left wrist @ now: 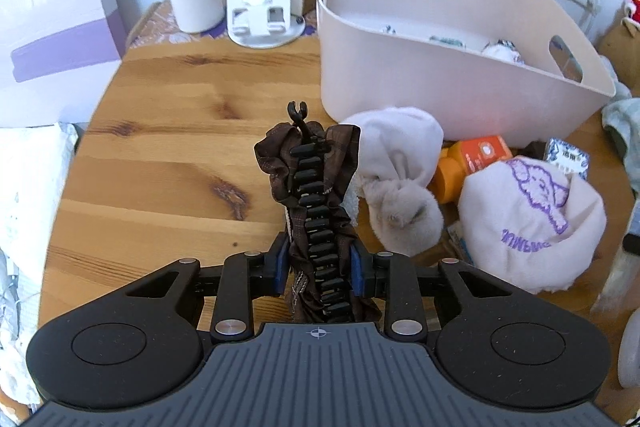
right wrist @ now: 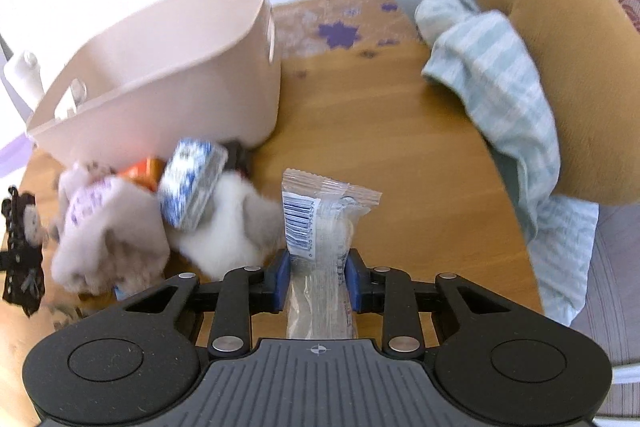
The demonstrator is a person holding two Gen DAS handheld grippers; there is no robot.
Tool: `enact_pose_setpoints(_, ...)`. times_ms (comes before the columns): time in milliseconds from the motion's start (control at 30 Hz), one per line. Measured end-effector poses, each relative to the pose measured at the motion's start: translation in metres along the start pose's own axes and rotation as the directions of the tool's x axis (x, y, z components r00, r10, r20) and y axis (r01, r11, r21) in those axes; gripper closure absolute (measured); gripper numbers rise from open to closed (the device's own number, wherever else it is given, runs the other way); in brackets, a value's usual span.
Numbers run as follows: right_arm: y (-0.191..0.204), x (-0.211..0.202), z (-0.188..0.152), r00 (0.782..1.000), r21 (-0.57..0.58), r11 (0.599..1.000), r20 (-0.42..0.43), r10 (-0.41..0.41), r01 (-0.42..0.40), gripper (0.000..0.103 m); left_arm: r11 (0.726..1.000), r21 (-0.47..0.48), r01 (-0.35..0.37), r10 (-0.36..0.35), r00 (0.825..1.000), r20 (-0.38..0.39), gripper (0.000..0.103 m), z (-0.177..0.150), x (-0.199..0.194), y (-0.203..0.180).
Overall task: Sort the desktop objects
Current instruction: 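Carry the hair tie with the left gripper toward the basket while the right gripper carries the packet there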
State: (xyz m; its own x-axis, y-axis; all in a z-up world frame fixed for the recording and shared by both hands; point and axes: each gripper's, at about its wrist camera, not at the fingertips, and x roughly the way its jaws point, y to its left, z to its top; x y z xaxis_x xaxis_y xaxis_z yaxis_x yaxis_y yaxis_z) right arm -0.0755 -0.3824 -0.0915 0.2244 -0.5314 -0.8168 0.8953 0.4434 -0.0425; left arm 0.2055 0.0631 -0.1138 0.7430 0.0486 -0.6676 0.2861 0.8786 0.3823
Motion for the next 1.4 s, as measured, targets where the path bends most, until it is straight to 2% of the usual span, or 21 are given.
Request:
enact_pose_setpoints(133, -0.006, 0.006, 0.025, 0.999, 0.007, 1.0, 0.038, 0.025, -0.026, 0.076, 1.0, -0.021, -0.004, 0.004, 0.999, 0.035, 0.073, 0.008, -0.011, 0.0)
enact_pose_setpoints(367, 0.007, 0.001, 0.063, 0.99, -0.067, 0.995, 0.111, 0.082, -0.075, 0.076, 0.998, -0.061, 0.004, 0.003, 0.994, 0.11, 0.073, 0.032, -0.032, -0.008)
enact_pose_setpoints(433, 0.013, -0.001, 0.077, 0.986, -0.083, 0.992, 0.135, 0.101, -0.091, 0.076, 0.998, -0.058, -0.017, 0.025, 0.991, 0.132, 0.073, 0.042, -0.037, -0.013)
enact_pose_setpoints(733, 0.039, 0.0, 0.139, 0.958, -0.136, 0.978, 0.219, 0.185, -0.158, 0.076, 1.0, -0.004, -0.015, 0.016, 0.972, 0.236, 0.073, 0.094, -0.049, -0.039)
enact_pose_setpoints(933, 0.057, 0.014, 0.167, 0.944, -0.147, 0.97, 0.241, 0.226, -0.194, 0.076, 0.991, -0.108, 0.075, -0.051, 0.976, 0.212, 0.073, 0.125, -0.038, -0.052)
enact_pose_setpoints(1100, 0.075, 0.03, 0.178, 0.941, -0.197, 0.958, 0.227, 0.251, -0.208, 0.076, 0.997, -0.05, 0.051, -0.039, 0.976, 0.213, 0.073, 0.141, -0.023, -0.075)
enact_pose_setpoints(1400, 0.087, 0.063, 0.18, 0.957, -0.223, 0.952, 0.153, 0.247, -0.21, 0.076, 1.0, 0.023, 0.016, -0.02, 0.986, 0.165, 0.073, 0.161, 0.02, -0.103)
